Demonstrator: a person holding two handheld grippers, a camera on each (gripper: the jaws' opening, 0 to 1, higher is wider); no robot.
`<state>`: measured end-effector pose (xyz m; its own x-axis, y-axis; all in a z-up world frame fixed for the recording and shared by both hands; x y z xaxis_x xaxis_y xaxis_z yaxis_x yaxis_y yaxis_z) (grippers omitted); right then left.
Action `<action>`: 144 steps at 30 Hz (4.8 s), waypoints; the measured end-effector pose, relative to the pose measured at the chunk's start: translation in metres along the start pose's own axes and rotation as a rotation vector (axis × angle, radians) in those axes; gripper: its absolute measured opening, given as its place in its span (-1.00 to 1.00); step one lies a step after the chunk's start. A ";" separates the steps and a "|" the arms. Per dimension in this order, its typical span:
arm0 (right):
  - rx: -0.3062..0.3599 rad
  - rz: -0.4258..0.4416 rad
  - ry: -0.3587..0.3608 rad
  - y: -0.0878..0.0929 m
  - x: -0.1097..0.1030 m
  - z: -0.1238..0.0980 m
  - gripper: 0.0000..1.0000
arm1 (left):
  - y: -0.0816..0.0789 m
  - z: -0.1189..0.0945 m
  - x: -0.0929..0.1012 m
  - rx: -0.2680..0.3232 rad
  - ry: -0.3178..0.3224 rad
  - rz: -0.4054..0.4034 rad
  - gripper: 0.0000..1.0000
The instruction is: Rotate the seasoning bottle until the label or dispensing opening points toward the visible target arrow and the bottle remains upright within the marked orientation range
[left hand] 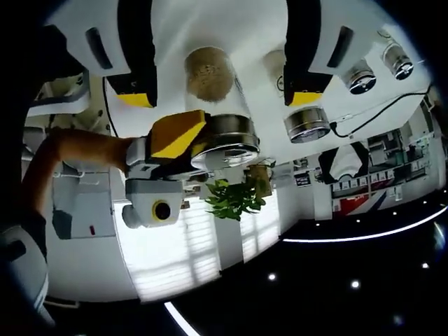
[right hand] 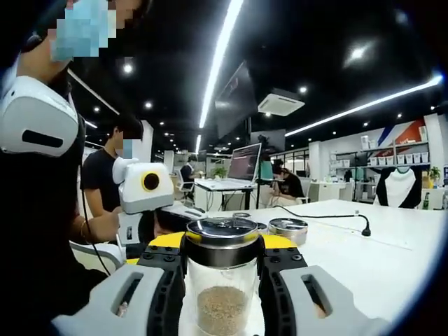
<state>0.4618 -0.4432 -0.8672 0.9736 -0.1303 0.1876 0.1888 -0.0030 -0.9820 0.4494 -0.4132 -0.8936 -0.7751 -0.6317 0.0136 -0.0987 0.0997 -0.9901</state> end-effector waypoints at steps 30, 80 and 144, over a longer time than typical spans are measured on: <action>0.031 0.010 -0.178 -0.006 -0.033 0.012 -0.26 | 0.001 -0.010 0.010 0.048 0.215 0.023 0.12; -0.094 0.005 0.063 0.010 -0.001 0.015 -0.27 | 0.012 0.013 -0.017 0.039 -0.060 -0.067 -0.12; -0.256 0.015 0.532 0.011 0.002 0.014 -0.28 | 0.011 0.024 -0.020 0.210 -0.512 -0.103 -0.11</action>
<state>0.4675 -0.4300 -0.8772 0.7653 -0.6113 0.2017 0.0736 -0.2282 -0.9708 0.4793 -0.4181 -0.9079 -0.3606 -0.9280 0.0939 0.0096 -0.1043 -0.9945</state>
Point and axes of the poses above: the point that each gripper's makers call its tool centre point, and the gripper's own axes: z roughly forward along the fingers, x roughly to its right, y roughly out of its underside, the point moved 3 cm from there along -z, roughly backward along the fingers, and after that the axes turned 8 degrees about -z, right-handed, at the moved point
